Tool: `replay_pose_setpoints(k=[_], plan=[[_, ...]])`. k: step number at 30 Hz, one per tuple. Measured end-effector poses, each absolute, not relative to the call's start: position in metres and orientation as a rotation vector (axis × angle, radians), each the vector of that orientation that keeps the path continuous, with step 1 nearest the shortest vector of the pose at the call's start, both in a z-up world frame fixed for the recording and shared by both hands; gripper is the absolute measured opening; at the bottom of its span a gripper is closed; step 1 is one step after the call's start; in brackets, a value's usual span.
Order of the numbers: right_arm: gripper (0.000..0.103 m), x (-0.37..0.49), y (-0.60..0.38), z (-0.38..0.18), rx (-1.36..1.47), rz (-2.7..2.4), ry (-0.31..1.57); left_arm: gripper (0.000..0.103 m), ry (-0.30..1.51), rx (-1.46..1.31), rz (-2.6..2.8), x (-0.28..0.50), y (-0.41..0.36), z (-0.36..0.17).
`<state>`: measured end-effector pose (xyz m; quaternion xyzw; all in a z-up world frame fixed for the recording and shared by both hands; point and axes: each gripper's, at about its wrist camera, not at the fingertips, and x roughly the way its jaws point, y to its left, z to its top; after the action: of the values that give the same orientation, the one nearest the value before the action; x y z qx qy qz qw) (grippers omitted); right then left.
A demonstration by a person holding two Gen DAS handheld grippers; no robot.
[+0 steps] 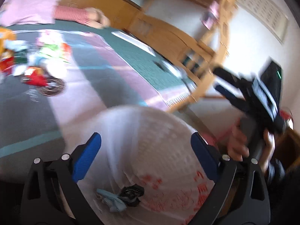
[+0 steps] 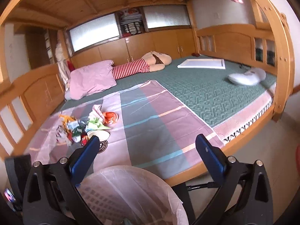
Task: Collect trash
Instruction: 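Grasp the white printed plastic bag with the left gripper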
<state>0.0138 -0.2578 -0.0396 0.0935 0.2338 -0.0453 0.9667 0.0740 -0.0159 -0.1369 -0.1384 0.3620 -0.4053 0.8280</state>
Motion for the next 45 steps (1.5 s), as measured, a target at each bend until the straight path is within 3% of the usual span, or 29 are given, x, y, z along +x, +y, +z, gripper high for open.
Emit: replay_pose_setpoints(k=[5,14,19,27,32,39,41,42,43,45], plan=[[0.1,0.019,-0.242,-0.044,0.136,-0.033,0.469,0.099,0.692,-0.267,-0.358,0.081,0.014,-0.133],[0.099,0.071,-0.201,-0.042,0.124,0.044,0.604,0.099,0.728,-0.325,-0.231,0.091,0.032,-0.139],[0.082,0.091,-0.181,-0.045,0.144,0.105,0.656,0.099,0.733,-0.356,-0.188,0.093,0.039,-0.145],[0.081,0.085,-0.191,-0.056,0.125,0.05,0.67,0.099,0.642,-0.229,0.064,0.145,0.078,-0.12],[0.081,0.09,-0.212,-0.077,0.177,0.008,0.732,0.099,0.639,-0.445,0.16,0.225,0.151,-0.119],[0.081,0.114,-0.217,-0.09,0.137,-0.027,0.779,0.099,0.709,-0.85,0.169,0.307,0.225,-0.186],[0.081,0.12,-0.213,-0.09,0.108,-0.025,0.781,0.098,0.714,-0.84,0.164,0.319,0.227,-0.193],[0.081,0.125,-0.21,-0.09,0.089,-0.023,0.779,0.086,0.725,-0.788,0.155,0.326,0.224,-0.195],[0.081,0.128,-0.207,-0.09,0.078,-0.021,0.778,0.059,0.747,-0.736,0.139,0.333,0.221,-0.197],[0.08,0.137,-0.199,-0.089,0.059,-0.003,0.779,0.043,0.8,-0.692,0.118,0.34,0.214,-0.202]])
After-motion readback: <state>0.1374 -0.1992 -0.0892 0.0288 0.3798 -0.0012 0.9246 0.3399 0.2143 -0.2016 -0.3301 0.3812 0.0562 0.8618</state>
